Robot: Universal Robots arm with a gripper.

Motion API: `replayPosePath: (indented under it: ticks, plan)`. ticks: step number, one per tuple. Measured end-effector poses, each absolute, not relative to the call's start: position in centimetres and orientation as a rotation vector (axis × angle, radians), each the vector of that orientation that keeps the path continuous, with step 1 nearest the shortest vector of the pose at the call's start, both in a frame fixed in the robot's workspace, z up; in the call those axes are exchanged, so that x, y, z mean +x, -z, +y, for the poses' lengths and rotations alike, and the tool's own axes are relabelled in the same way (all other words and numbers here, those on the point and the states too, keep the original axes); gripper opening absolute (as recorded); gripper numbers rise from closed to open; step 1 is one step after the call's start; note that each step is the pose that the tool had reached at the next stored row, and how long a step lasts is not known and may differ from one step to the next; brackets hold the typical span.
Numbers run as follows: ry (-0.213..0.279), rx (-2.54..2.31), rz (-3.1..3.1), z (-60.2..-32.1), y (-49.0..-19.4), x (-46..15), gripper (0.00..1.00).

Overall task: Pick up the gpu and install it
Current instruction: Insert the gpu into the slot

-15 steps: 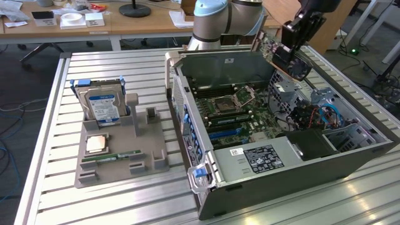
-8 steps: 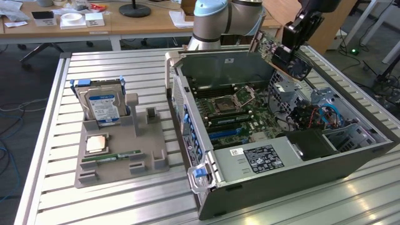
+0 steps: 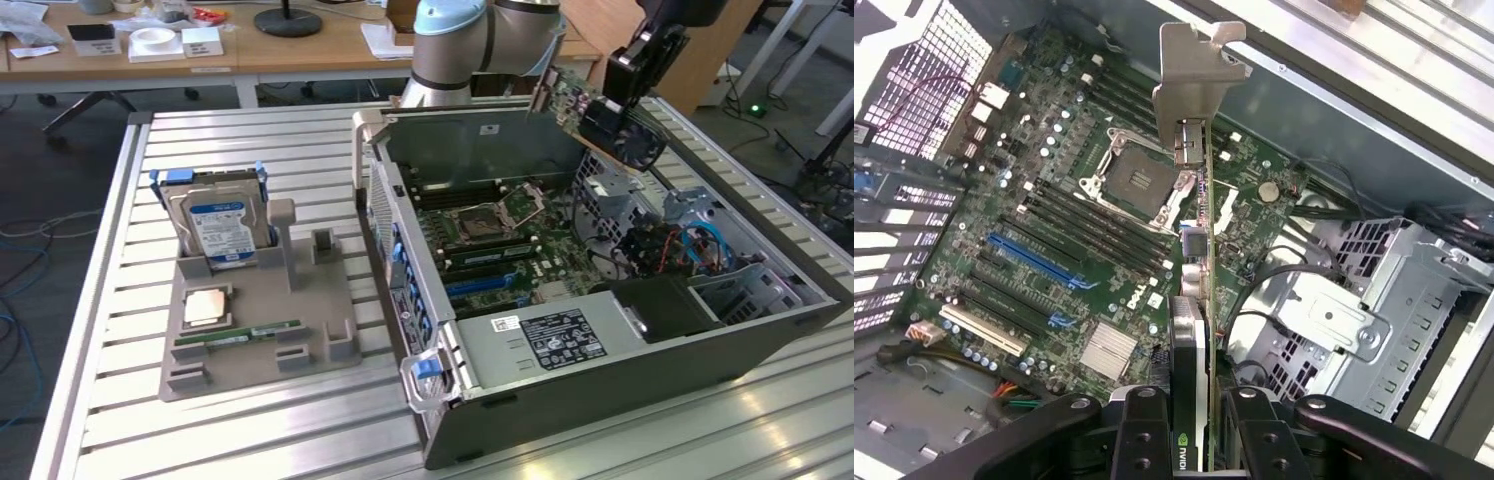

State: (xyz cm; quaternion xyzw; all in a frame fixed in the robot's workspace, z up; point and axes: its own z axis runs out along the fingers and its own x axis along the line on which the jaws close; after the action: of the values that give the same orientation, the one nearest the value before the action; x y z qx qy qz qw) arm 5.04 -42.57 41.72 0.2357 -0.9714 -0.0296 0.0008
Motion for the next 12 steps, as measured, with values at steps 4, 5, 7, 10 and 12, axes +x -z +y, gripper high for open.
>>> replayPosePath:
  ticks: [4, 5, 7, 10, 12]
  plan:
    - [0.092, 0.783, -3.038, -42.57, -41.7, 5.04, 0.27]
    - [0.092, 0.81, -3.031, -42.57, -41.7, 5.04, 0.27]
    - [0.092, 0.863, -3.015, -42.57, -41.69, 5.04, 0.27]
    - [0.091, 0.944, -2.989, -42.57, -41.67, 5.04, 0.27]
    - [0.091, 1.0, -2.97, -42.57, -41.65, 5.04, 0.27]
